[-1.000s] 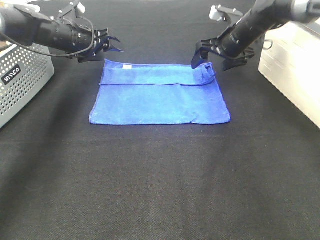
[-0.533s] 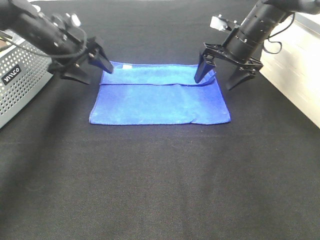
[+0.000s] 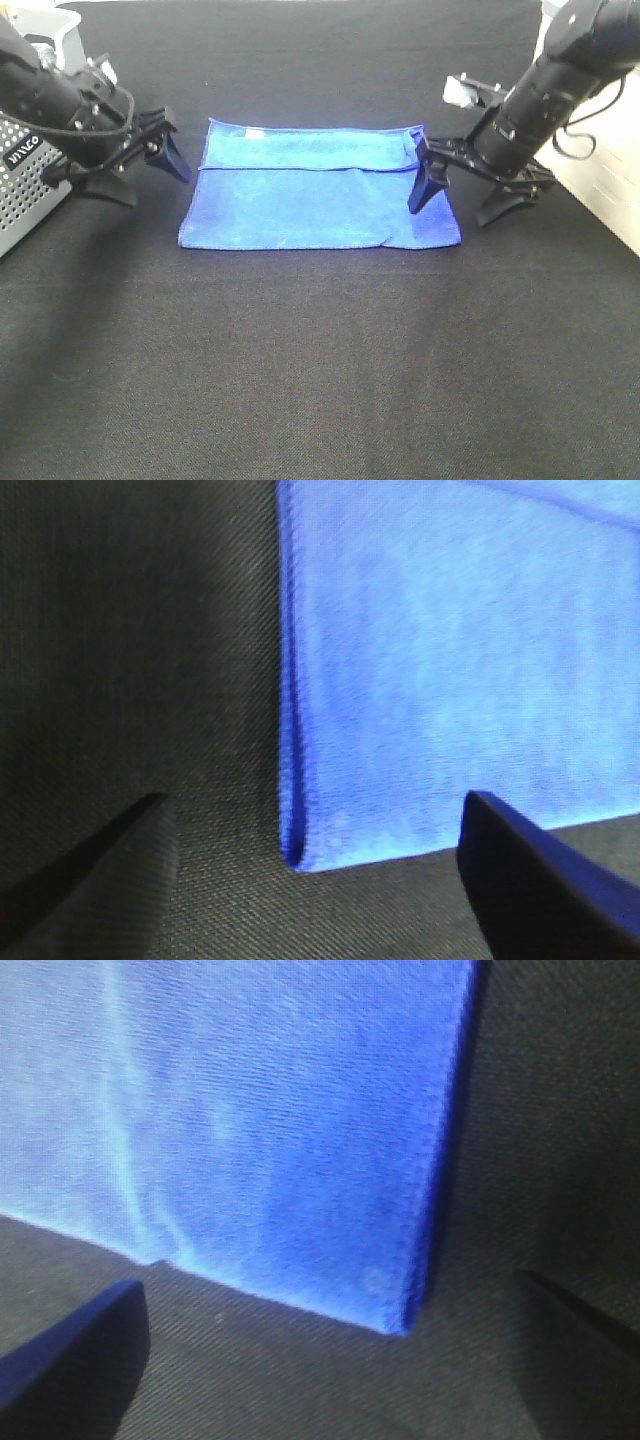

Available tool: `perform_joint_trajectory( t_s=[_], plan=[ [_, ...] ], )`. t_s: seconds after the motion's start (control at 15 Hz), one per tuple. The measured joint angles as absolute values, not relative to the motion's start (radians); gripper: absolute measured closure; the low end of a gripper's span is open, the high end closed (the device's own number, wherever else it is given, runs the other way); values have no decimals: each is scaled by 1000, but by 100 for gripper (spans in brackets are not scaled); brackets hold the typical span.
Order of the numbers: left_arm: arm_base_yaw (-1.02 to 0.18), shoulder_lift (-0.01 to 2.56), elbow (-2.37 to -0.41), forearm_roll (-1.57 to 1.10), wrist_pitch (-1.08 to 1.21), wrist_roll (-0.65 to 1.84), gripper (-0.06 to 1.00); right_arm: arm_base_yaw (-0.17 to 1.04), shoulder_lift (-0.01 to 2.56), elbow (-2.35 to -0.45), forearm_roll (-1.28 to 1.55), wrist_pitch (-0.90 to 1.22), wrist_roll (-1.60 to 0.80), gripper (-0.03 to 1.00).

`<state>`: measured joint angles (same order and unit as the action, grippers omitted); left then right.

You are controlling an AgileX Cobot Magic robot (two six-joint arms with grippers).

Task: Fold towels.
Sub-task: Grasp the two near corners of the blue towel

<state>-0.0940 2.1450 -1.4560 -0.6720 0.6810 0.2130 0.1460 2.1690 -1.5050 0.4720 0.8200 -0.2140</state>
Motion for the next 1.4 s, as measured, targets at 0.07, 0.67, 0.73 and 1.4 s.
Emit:
perform_joint_trajectory(
  t_s=[0.07,0.67,0.73,1.4],
  plan=[
    [-100,2169,-1456,-673,681,208,21,146,2169,-1502,472,802,-218,8],
    [-232,2242,-1454,-728,544,201,21,146,2241,-1501,661,767,-342,8],
    [-233,2242,-1454,-732,536,191,24,146,2245,-1502,677,766,-347,9],
    [-232,2234,-1454,-647,638,177,93,146,2259,-1501,665,790,-286,97]
  ],
)
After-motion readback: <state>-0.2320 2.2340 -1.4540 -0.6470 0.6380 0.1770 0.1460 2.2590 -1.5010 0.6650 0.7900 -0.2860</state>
